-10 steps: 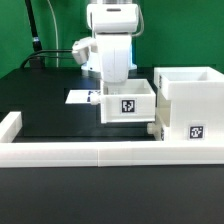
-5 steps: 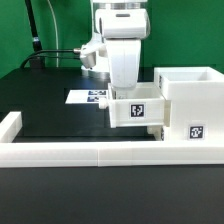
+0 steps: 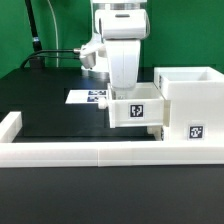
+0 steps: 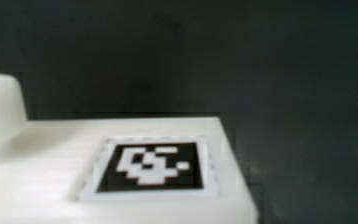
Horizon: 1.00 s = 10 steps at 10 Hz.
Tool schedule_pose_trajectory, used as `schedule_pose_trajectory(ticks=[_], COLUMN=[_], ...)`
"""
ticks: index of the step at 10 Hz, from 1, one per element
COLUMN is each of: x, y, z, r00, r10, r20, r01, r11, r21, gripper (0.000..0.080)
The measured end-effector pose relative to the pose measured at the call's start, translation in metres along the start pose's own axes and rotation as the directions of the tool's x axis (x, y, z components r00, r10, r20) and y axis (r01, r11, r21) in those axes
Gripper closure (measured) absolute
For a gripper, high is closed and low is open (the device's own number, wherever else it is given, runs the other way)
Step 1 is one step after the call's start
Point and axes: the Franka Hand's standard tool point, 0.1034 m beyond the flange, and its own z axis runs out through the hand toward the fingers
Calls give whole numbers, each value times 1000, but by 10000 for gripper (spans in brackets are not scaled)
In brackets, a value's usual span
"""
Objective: Assemble drawer
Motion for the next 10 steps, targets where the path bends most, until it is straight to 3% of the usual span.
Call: schedule_pose_trajectory(ticks=[10], x=[1], y=[4], z=[-1], r00=[1000], r10=[1], r20=[2], r01=[-1], r11=[1000], r21=[24], gripper=[755])
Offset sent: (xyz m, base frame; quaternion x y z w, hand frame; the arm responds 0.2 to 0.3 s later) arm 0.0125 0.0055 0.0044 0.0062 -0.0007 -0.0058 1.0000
